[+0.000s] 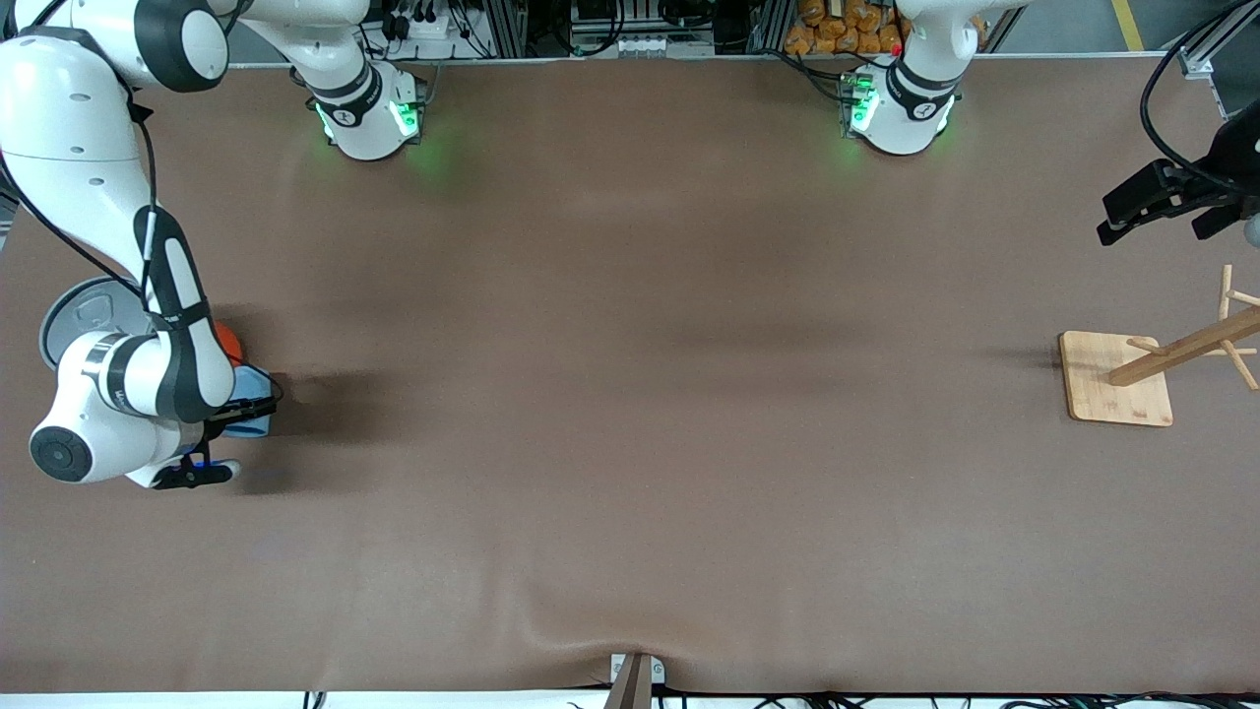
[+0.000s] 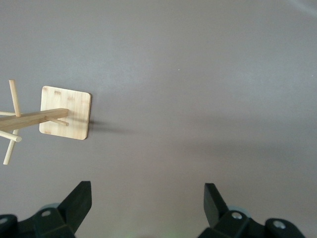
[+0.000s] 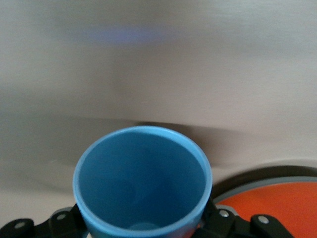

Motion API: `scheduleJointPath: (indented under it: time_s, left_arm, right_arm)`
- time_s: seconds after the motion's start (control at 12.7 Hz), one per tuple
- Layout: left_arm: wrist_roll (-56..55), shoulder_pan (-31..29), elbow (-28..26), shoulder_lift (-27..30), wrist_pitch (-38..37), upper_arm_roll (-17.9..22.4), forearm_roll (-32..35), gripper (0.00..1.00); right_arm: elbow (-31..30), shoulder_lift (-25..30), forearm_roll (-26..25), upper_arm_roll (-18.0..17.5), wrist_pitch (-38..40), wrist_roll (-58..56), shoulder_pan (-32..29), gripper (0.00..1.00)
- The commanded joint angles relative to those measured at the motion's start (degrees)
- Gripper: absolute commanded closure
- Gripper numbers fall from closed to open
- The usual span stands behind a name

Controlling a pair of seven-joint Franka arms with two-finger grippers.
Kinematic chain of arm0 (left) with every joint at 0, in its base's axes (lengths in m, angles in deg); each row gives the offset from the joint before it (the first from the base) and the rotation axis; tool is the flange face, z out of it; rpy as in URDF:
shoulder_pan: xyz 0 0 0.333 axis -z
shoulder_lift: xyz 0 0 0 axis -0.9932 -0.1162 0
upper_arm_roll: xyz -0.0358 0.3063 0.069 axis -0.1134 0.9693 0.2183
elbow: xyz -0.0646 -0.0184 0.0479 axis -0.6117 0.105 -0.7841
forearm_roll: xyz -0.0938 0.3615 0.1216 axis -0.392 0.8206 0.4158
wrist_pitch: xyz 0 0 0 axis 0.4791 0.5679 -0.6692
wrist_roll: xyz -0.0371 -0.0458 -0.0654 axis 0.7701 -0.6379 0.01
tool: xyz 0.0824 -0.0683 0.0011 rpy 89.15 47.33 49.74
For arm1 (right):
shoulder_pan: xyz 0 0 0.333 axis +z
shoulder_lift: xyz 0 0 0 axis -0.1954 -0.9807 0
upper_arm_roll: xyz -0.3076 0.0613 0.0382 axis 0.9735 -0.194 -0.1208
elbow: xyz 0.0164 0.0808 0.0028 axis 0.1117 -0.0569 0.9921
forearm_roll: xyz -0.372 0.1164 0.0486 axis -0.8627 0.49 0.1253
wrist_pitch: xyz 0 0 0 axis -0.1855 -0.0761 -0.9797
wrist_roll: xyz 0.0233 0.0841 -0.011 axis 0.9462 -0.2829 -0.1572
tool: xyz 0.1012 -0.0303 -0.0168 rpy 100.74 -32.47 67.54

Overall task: Flip cup
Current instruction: 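Lift the cup with the right gripper while the left gripper reaches in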

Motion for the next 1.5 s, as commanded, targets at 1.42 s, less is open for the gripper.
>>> scheduleJointPath:
  time_s: [1.42]
  left_arm:
    - [0.44,0.71,0.49,-5.25,-2.32,-2.88,-7.01,0.00]
  right_arm:
    - [7.08,-1.61,-9.72,-24.19,-17.88,-29.64,26.42,0.49]
